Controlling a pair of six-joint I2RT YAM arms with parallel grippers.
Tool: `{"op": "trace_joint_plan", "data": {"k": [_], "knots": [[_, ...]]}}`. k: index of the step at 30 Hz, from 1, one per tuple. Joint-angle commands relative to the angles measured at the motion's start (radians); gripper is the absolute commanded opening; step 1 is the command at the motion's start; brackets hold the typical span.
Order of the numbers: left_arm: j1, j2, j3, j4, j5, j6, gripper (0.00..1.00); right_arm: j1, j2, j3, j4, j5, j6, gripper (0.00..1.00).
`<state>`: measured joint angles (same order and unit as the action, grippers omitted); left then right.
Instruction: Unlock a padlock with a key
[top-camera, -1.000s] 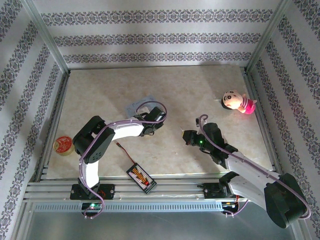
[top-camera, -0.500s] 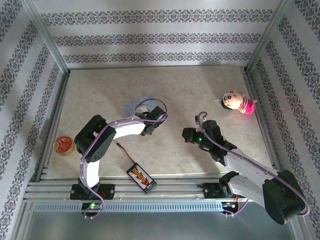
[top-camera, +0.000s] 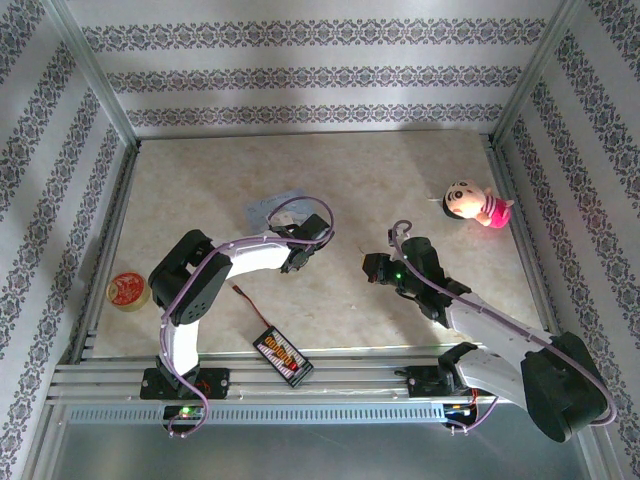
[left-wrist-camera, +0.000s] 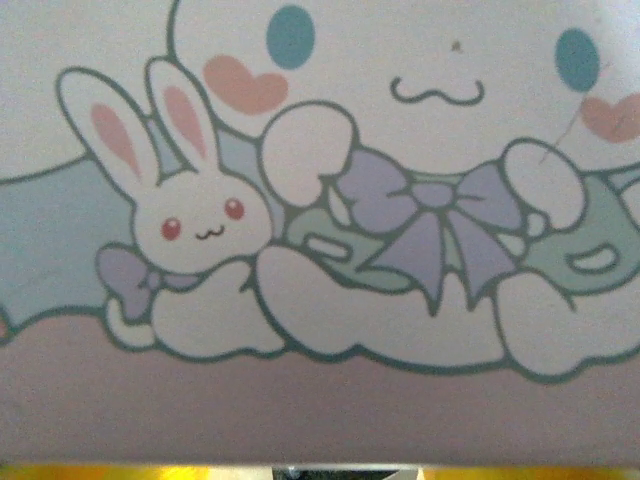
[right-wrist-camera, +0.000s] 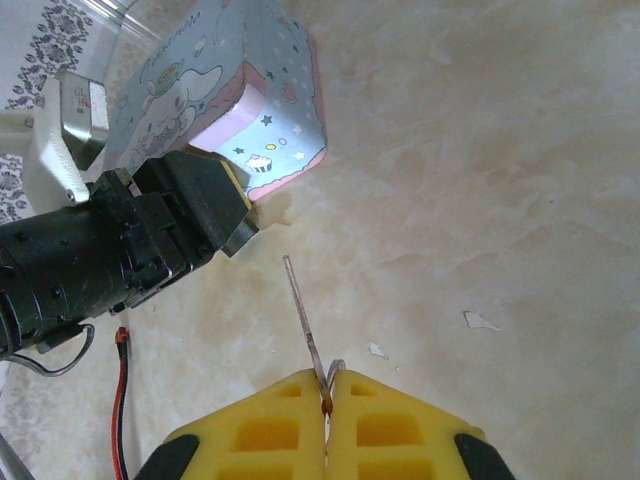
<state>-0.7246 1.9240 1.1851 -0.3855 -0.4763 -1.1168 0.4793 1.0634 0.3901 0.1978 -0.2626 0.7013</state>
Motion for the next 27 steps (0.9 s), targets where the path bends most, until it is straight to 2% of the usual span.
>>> {"op": "trace_joint_plan", "data": {"k": [1,8,18,27], "knots": [[0.005,-0.039,-0.011,-0.032,-0.031,0.028,0.53,-0.011,0.009,0.032,0.023,-0.013,-0.017,0.0],[0.005,-0.017,0.007,0.006,-0.017,0.053,0.42,-0.011,0.036,0.05,0.025,-0.018,-0.024,0.0],[0.005,0.007,0.026,0.02,-0.022,0.074,0.47,-0.011,0.04,0.052,0.029,-0.02,-0.023,0.0],[0.005,0.01,0.023,0.025,-0.013,0.078,0.33,-0.012,0.03,0.048,0.029,-0.018,-0.023,0.0]]}}
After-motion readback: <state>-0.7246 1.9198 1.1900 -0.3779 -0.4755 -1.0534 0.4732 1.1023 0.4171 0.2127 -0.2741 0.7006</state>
